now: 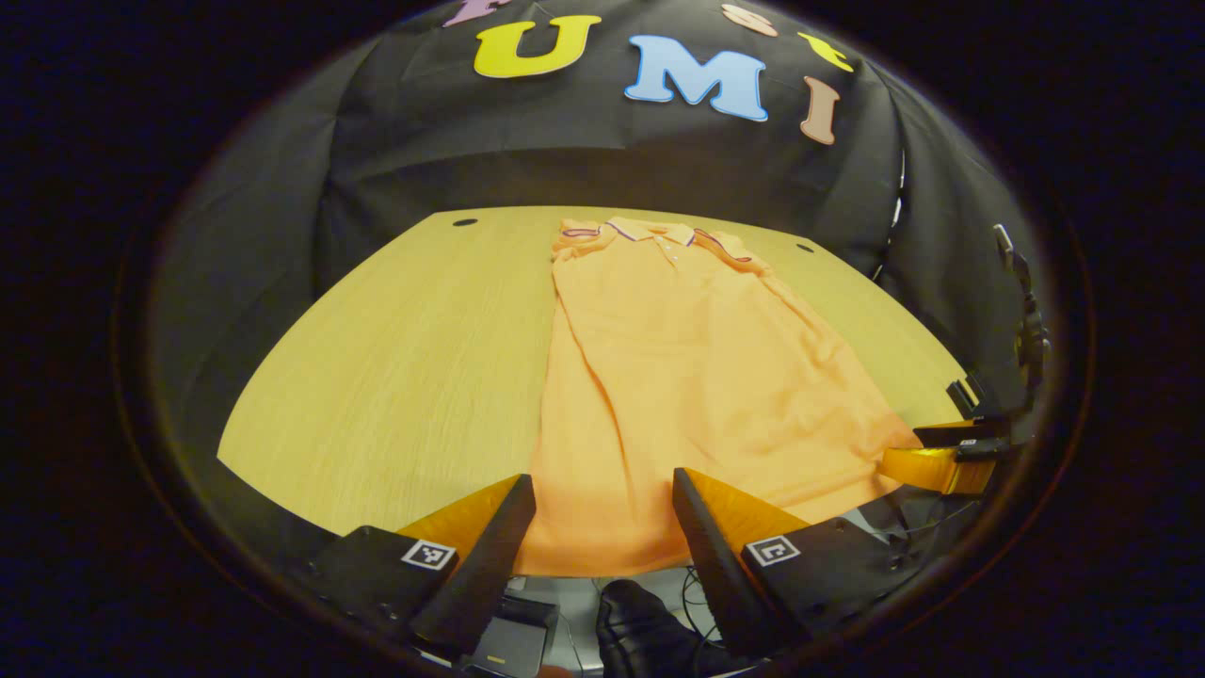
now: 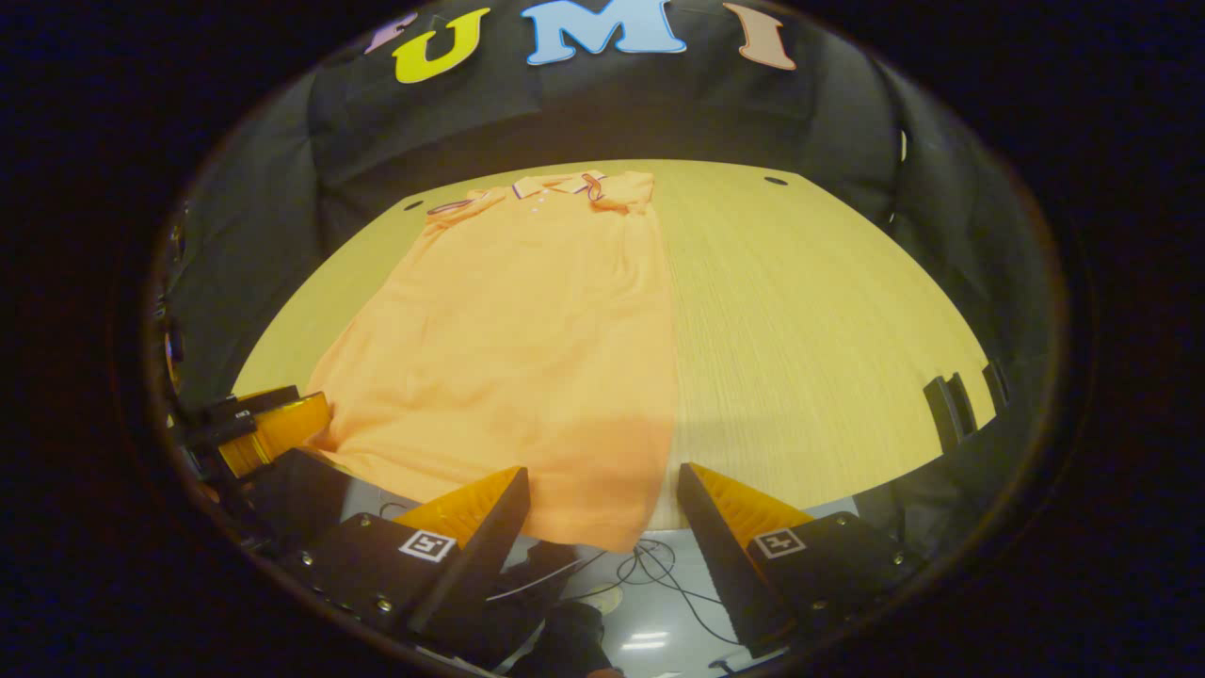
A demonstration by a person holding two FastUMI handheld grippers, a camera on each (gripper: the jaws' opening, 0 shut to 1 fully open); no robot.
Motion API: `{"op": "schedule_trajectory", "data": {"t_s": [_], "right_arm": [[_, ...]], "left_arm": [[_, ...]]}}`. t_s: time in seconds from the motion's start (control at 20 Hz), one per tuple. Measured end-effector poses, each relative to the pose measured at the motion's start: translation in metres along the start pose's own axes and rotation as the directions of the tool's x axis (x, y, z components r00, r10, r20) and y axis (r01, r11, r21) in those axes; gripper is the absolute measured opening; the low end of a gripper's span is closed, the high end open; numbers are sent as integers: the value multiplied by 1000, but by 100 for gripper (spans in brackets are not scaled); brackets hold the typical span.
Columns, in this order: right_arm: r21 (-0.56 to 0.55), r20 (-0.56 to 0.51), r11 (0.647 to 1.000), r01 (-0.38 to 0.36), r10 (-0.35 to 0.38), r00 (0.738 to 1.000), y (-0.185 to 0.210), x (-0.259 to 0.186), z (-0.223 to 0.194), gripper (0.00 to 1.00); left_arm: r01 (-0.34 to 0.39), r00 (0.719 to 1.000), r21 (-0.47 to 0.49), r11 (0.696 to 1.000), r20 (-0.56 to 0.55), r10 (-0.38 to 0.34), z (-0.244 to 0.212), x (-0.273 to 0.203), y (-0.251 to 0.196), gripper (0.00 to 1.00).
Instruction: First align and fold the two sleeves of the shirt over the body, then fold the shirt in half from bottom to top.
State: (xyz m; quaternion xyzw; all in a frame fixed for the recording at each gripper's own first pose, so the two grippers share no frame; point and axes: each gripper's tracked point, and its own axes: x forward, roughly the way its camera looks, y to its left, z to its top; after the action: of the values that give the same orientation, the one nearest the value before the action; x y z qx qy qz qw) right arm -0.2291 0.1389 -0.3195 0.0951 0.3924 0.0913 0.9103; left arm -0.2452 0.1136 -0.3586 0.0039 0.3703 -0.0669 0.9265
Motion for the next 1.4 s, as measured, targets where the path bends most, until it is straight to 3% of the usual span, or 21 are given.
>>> {"op": "schedule_trajectory", "data": {"t_s": [0.1,0.2,0.4,0.45,0.5,0.55,0.6,0.65,0.7,0.75,0.85,0.95,1.15,1.4], "right_arm": [[-17,-1,1000,4,-4,1000,1,0,-2,99],[-48,-1,999,21,-22,1000,-1,1,-3,99],[-45,12,999,28,-27,1000,-3,0,-5,80],[-29,12,999,34,-33,999,-5,0,-3,61],[-23,12,999,35,-35,999,-6,1,-2,54],[-5,12,1000,30,-30,999,-3,1,-2,38],[-4,7,1000,22,-22,1000,-3,1,-3,28],[-15,6,1000,16,-16,1000,-3,2,-2,27],[-8,5,1000,8,-8,1000,-2,3,0,27],[4,8,1000,-2,2,1000,-1,4,3,5],[13,-8,999,-35,35,999,1,2,0,6],[21,13,998,-51,51,999,1,-3,7,1],[22,69,996,-83,81,994,3,-18,35,0],[18,137,997,-72,69,988,0,-35,85,0]], "left_arm": [[-4,1000,4,1000,7,4,0,2,0,99],[-8,1000,19,1000,12,8,0,4,-3,95],[-55,998,69,996,9,55,-4,4,2,91],[-63,998,72,995,12,63,-3,6,3,80],[-59,998,71,996,11,58,-3,5,1,77],[-68,998,63,996,17,67,-1,5,0,72],[-70,997,48,996,19,69,0,7,1,57],[-78,997,42,996,19,77,0,8,2,38],[-86,996,23,996,14,85,1,8,2,25],[-80,997,12,997,2,80,2,8,1,12],[-85,996,-12,996,-18,85,5,11,0,6],[-98,994,-23,995,-41,97,7,11,2,6],[-88,996,-42,995,-6,88,35,1,0,6],[-47,998,-38,998,45,49,83,-8,-9,6]]}}
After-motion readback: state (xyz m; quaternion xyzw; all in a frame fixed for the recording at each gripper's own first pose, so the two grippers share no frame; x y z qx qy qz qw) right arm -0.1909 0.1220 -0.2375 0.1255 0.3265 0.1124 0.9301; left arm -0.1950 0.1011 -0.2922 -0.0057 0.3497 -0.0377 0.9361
